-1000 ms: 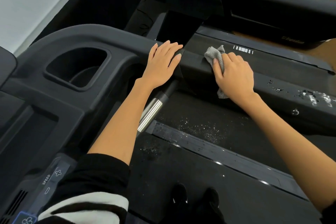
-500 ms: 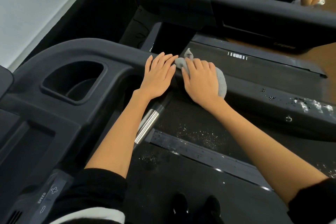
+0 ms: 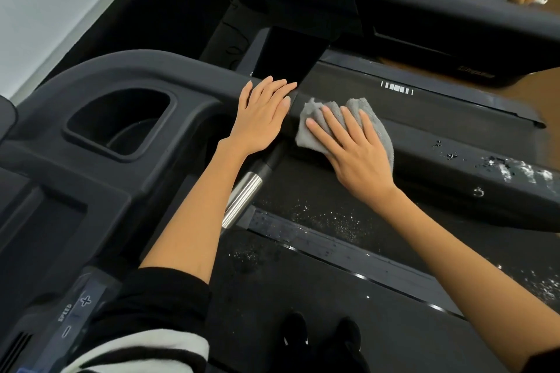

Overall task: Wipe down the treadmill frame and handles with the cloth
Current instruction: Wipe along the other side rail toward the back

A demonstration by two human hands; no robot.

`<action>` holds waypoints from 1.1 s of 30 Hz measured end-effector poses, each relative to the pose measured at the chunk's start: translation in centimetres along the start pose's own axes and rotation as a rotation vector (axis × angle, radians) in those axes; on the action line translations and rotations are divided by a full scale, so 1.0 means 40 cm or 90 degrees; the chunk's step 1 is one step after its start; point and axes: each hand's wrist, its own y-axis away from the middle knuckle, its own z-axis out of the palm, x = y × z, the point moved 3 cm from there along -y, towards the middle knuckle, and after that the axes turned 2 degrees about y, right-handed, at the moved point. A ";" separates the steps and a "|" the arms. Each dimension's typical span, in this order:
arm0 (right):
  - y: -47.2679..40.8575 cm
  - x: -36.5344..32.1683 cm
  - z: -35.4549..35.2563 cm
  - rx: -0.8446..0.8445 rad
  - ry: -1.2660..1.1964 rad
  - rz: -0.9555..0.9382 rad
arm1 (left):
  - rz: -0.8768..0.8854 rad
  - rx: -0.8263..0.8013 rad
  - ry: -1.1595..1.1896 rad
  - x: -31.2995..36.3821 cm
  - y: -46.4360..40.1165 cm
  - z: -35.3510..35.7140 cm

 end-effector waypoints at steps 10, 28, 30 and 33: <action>0.098 0.062 -0.025 -0.013 -0.007 0.094 | 0.008 -0.002 -0.012 -0.003 0.000 0.001; -0.269 -0.045 -0.016 -0.135 -0.152 0.299 | -0.020 -0.022 -0.052 0.004 0.001 0.010; -0.278 -0.061 -0.012 -0.136 -0.156 0.279 | -0.024 -0.023 -0.080 0.003 0.002 0.012; -0.251 -0.059 -0.003 -0.089 -0.154 0.242 | -0.023 -0.025 -0.063 0.002 0.003 0.012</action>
